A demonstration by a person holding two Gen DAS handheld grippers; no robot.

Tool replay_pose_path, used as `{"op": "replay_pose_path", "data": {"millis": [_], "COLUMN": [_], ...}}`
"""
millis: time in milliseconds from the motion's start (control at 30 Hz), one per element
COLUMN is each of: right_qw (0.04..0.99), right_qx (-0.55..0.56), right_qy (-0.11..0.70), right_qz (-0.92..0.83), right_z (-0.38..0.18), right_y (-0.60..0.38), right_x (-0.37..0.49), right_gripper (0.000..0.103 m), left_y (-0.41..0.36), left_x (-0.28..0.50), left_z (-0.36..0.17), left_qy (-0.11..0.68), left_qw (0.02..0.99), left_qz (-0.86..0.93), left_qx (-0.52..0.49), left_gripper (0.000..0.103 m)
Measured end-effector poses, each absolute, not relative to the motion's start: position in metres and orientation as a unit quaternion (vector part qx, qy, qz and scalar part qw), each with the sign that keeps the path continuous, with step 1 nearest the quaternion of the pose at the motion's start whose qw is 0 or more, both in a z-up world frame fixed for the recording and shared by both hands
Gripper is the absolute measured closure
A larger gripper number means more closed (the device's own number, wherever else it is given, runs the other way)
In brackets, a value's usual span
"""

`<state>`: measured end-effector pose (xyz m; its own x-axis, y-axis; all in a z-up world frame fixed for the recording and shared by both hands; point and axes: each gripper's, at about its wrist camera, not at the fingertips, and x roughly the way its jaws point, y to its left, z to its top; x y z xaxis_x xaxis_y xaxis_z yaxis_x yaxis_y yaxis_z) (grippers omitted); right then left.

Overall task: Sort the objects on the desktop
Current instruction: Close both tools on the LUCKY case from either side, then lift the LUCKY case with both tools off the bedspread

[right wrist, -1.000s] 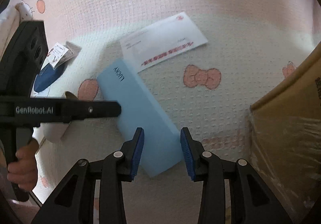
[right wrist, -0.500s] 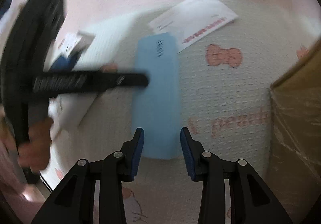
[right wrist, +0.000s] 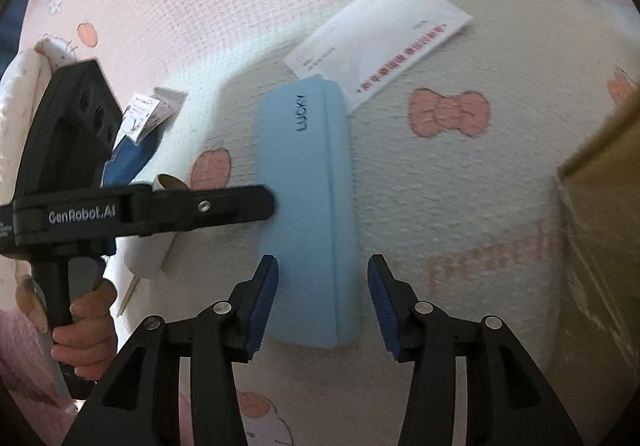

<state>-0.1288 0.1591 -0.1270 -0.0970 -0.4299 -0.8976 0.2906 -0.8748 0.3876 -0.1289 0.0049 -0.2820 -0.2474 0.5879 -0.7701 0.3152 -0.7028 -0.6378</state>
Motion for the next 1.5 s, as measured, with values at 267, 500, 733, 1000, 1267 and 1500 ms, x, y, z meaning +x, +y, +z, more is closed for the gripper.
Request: {"op": "replay_pose_path", "data": {"millis": [267, 500, 733, 1000, 1267, 1500], "right_qw": [0.261, 0.277, 0.269, 0.280, 0.275, 0.251], "right_qx": [0.623, 0.612, 0.610, 0.570, 0.514, 0.458], "right_qy": [-0.074, -0.075, -0.077, -0.051, -0.013, 0.014], "right_qz": [-0.734, -0.737, -0.741, -0.770, -0.813, -0.852], "right_z": [-0.136, -0.137, -0.129, -0.087, -0.024, 0.029], "right_y": [0.155, 0.147, 0.153, 0.154, 0.158, 0.167], "right_x": [-0.146, -0.148, -0.143, -0.136, -0.111, -0.083], "right_gripper": [0.045, 0.049, 0.050, 0.050, 0.050, 0.051], "left_y": [0.013, 0.010, 0.011, 0.007, 0.021, 0.044], "left_x": [-0.143, -0.140, -0.135, -0.124, -0.100, -0.083], "left_z": [-0.285, -0.287, -0.276, -0.233, -0.166, -0.115], "left_qy": [-0.369, -0.370, -0.368, -0.379, -0.356, -0.339], "left_qw": [0.115, 0.126, 0.127, 0.140, 0.174, 0.211], "left_qz": [0.698, 0.704, 0.709, 0.729, 0.771, 0.796], "left_qx": [-0.603, -0.593, -0.588, -0.552, -0.499, -0.455], "left_gripper": [0.056, 0.057, 0.060, 0.060, 0.060, 0.060]}}
